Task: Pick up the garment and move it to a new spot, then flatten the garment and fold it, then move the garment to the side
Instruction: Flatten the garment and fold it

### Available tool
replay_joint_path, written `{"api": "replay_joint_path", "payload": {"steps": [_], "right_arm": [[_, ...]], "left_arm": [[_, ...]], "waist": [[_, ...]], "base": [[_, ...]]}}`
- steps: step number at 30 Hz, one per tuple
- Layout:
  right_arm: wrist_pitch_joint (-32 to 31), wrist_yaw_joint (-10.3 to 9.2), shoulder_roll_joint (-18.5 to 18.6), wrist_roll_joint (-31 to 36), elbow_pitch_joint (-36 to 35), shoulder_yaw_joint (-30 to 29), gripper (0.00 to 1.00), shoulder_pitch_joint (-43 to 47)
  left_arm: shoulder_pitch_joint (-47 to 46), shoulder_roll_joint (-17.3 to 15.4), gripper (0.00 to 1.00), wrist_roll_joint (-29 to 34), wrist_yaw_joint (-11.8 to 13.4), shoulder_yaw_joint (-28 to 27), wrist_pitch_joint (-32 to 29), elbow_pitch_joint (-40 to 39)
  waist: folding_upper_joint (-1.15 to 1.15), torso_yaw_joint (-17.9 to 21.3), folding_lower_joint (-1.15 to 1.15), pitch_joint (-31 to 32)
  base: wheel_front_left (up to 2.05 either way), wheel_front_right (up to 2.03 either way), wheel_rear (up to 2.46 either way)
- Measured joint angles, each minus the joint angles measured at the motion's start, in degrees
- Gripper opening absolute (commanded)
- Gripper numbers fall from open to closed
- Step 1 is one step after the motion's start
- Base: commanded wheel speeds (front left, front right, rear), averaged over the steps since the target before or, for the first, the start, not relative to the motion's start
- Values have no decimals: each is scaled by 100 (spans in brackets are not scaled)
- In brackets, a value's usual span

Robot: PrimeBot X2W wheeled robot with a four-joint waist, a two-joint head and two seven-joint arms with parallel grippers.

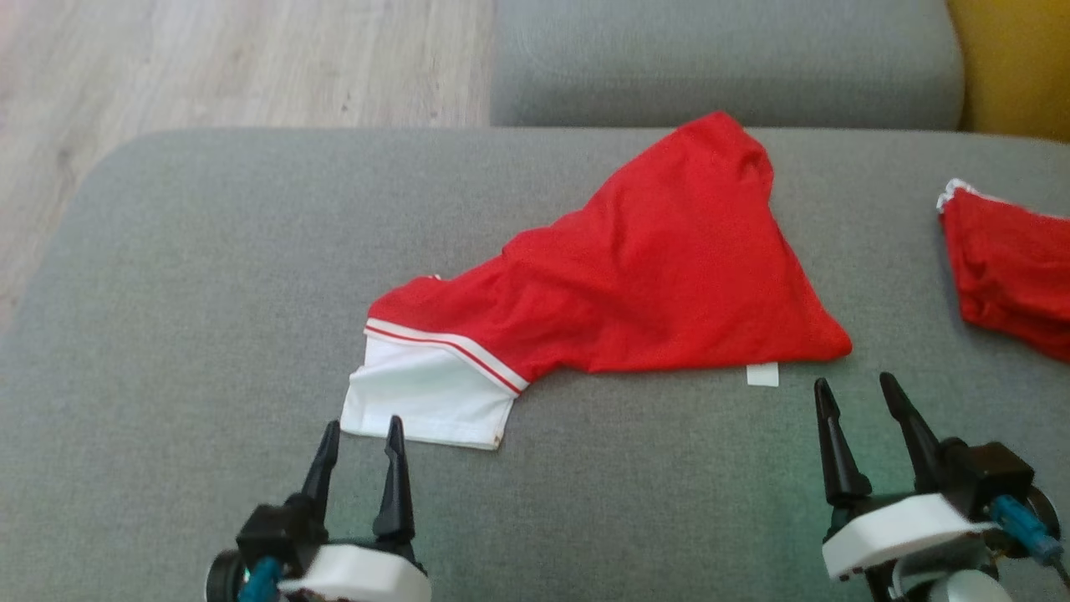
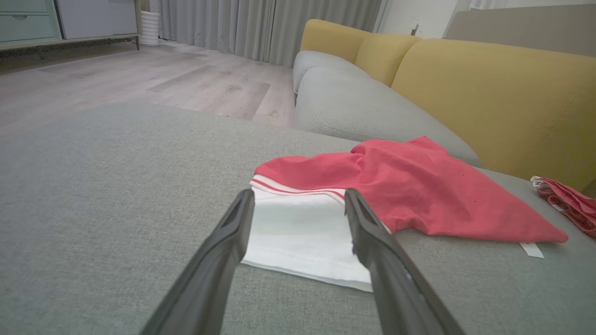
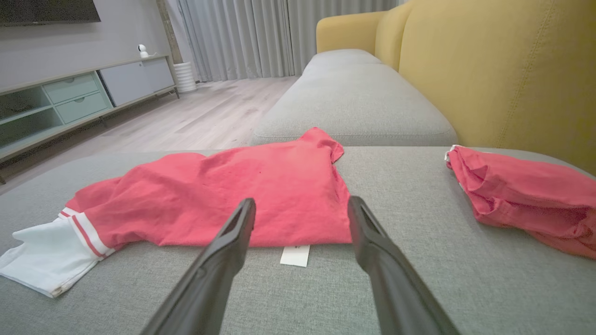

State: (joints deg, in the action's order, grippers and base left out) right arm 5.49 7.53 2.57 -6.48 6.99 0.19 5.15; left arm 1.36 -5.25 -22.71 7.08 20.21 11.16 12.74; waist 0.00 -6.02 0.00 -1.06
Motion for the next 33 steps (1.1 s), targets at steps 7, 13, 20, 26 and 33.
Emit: {"api": "replay_joint_path", "payload": {"steps": [7,13,20,26,33], "right_arm": [[-42,0,0,59,-109,24,100,-256],[-56,0,0,104,-121,92,100,-441],[-55,0,1,169,-142,71,100,-611],[-53,0,1,196,-100,53,100,-637],[-237,0,0,439,276,-252,100,-945]], "left_arm": [[-600,-89,100,-119,122,-188,-325,546],[-979,-127,100,-186,158,-258,-561,1193],[-1400,-113,100,-337,188,-341,-757,1824],[-1575,-94,12,-354,41,-237,-882,1936],[-1592,-40,0,-353,-3,-133,-753,1808]], "waist": [[0,56,1,-359],[0,165,1,-640],[0,353,1,-997],[0,377,0,-1080],[0,281,0,-1108]], "base": [[0,0,0],[0,0,0],[0,0,0],[0,0,0],[0,0,0]]}}
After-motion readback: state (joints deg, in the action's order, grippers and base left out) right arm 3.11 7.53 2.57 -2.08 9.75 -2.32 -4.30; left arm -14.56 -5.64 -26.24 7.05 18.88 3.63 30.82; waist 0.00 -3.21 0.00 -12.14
